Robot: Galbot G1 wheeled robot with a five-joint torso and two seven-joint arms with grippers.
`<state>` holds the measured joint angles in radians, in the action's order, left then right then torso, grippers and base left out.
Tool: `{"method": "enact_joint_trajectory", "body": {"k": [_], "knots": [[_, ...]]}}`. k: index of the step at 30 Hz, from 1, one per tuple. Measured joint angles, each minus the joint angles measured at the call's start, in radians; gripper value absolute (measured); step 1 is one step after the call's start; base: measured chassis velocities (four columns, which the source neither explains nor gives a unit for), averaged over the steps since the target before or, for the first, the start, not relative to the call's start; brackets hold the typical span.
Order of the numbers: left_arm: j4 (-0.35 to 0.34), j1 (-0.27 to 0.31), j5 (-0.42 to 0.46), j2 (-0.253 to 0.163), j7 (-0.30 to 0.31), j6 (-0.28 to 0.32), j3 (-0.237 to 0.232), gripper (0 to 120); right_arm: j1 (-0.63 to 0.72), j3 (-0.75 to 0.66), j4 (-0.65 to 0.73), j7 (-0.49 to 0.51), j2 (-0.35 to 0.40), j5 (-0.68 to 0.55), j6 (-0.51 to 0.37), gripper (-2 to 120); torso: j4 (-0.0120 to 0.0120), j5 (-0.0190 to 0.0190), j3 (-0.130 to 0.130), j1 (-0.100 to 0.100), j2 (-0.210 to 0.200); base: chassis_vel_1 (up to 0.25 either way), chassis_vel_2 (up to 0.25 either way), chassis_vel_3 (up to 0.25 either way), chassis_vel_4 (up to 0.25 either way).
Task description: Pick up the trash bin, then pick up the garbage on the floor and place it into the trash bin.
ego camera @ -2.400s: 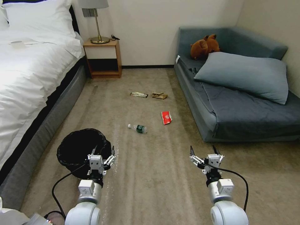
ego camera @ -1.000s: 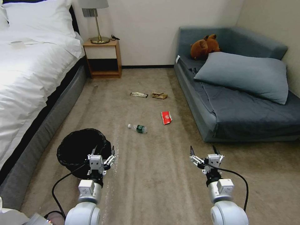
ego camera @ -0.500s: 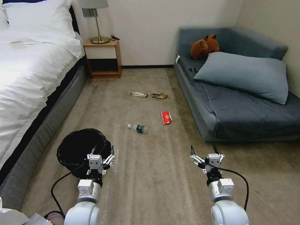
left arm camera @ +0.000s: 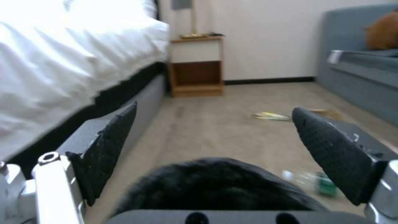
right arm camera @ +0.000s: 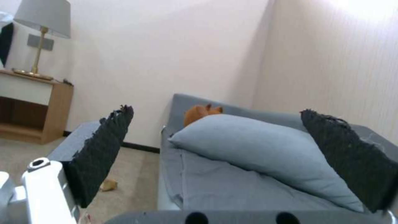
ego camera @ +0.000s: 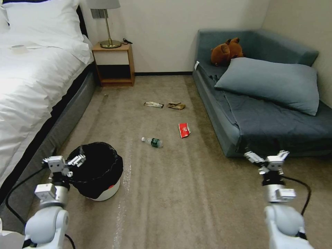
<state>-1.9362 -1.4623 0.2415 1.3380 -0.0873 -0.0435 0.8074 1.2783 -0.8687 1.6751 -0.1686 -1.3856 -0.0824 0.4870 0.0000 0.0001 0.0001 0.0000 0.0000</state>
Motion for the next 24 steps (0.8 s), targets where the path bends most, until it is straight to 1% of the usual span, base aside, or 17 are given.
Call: {"method": "enact_joint_trajectory", "body": {"k": [1, 2, 4, 5, 6, 7, 9, 10, 12, 13, 17, 18, 19, 20, 21, 22, 24], "knots": [[-0.005, -0.010, 0.000, -0.001, -0.018, -0.007, -0.004, 100, 0.000, 0.000, 0.000, 0.000, 0.000, 0.000, 0.001, 100, 0.0001, 0.0002, 0.000, 0.000, 0.000, 0.000, 0.000, 0.000, 0.000], [-0.005, -0.010, 0.000, -0.001, -0.018, -0.007, -0.004, 100, 0.000, 0.000, 0.000, 0.000, 0.000, 0.000, 0.001, 100, 0.0001, 0.0002, 0.000, 0.000, 0.000, 0.000, 0.000, 0.000, 0.000], [-0.001, -0.017, -0.017, 0.002, -0.050, -0.037, -0.005, 100, 0.006, 0.014, -0.003, 0.008, 0.001, 0.002, 0.023, 100, 0.0000, -0.0004, 0.000, 0.000, 0.000, 0.000, 0.000, 0.000, 0.000], [-0.001, -0.017, -0.017, 0.002, -0.050, -0.037, -0.005, 100, 0.006, 0.014, -0.003, 0.008, 0.001, 0.002, 0.023, 100, 0.0000, -0.0004, 0.000, 0.000, 0.000, 0.000, 0.000, 0.000, 0.000], [0.007, -0.019, -0.024, 0.009, -0.074, -0.062, -0.003, 100, 0.036, 0.073, -0.002, 0.033, 0.000, 0.015, 0.067, 100, 0.0000, -0.0007, 0.000, 0.000, 0.000, 0.000, 0.000, 0.000, 0.000], [0.010, -0.025, -0.025, 0.014, -0.092, -0.077, -0.001, 100, 0.069, 0.131, -0.001, 0.057, -0.004, 0.031, 0.107, 100, -0.0003, 0.0015, 0.000, 0.000, 0.000, 0.000, 0.000, 0.000, 0.000], [0.009, -0.033, -0.023, 0.017, -0.099, -0.087, 0.000, 100, 0.077, 0.147, 0.002, 0.066, -0.004, 0.035, 0.119, 100, 0.0003, 0.0006, 0.000, 0.000, 0.000, 0.000, 0.000, 0.000, 0.000], [0.008, -0.042, -0.021, 0.020, -0.108, -0.094, -0.001, 100, 0.080, 0.153, 0.005, 0.071, -0.004, 0.036, 0.124, 100, 0.0002, -0.0015, 0.000, 0.000, 0.000, 0.000, 0.000, 0.000, 0.000], [0.007, -0.047, -0.021, 0.022, -0.110, -0.097, -0.001, 100, 0.082, 0.155, 0.005, 0.072, -0.004, 0.037, 0.125, 100, 0.0002, -0.0014, 0.000, 0.000, 0.000, 0.000, 0.000, 0.000, 0.000], [-0.001, -0.058, -0.018, 0.026, -0.112, -0.107, 0.000, 100, 0.083, 0.157, 0.005, 0.073, -0.004, 0.038, 0.125, 100, 0.0000, 0.0008, 0.000, 0.000, 0.000, 0.000, 0.000, 0.000, 0.000], [-0.008, -0.071, -0.015, 0.033, -0.112, -0.113, 0.005, 100, 0.084, 0.158, 0.006, 0.073, -0.004, 0.038, 0.126, 100, 0.0001, -0.0007, 0.000, 0.000, 0.000, 0.000, 0.000, 0.000, 0.000], [-0.014, -0.077, -0.013, 0.037, -0.111, -0.119, 0.010, 99, 0.089, 0.163, 0.006, 0.059, -0.004, 0.030, 0.130, 100, 0.0001, 0.0000, 0.000, 0.000, 0.000, 0.000, 0.000, 0.000, 0.000], [-0.018, -0.083, -0.013, 0.041, -0.110, -0.126, 0.013, 99, 0.111, 0.179, 0.011, 0.002, -0.006, -0.002, 0.133, 100, 0.0001, -0.0002, 0.000, 0.000, 0.000, 0.000, 0.000, 0.000, 0.000], [-0.018, -0.083, -0.013, 0.041, -0.110, -0.126, 0.013, 99, 0.111, 0.179, 0.011, 0.002, -0.006, -0.002, 0.133, 100, 0.0001, -0.0002, 0.000, 0.000, 0.000, 0.000, 0.000, 0.000, 0.000], [-0.018, -0.086, -0.013, 0.044, -0.110, -0.131, 0.015, 99, 0.131, 0.195, 0.017, -0.053, -0.008, -0.032, 0.134, 100, 0.0000, -0.0001, 0.000, 0.000, 0.000, 0.000, 0.000, 0.000, 0.000], [-0.018, -0.087, -0.013, 0.047, -0.110, -0.136, 0.016, 99, 0.145, 0.206, 0.025, -0.076, -0.009, -0.050, 0.133, 100, 0.0000, 0.0004, 0.000, 0.000, 0.000, 0.000, 0.000, 0.000, 0.000], [-0.016, -0.089, -0.013, 0.050, -0.110, -0.141, 0.018, 99, 0.153, 0.215, 0.041, -0.069, -0.010, -0.059, 0.126, 100, -0.0001, 0.0003, 0.000, 0.000, 0.000, 0.000, 0.000, 0.000, 0.000]]}}
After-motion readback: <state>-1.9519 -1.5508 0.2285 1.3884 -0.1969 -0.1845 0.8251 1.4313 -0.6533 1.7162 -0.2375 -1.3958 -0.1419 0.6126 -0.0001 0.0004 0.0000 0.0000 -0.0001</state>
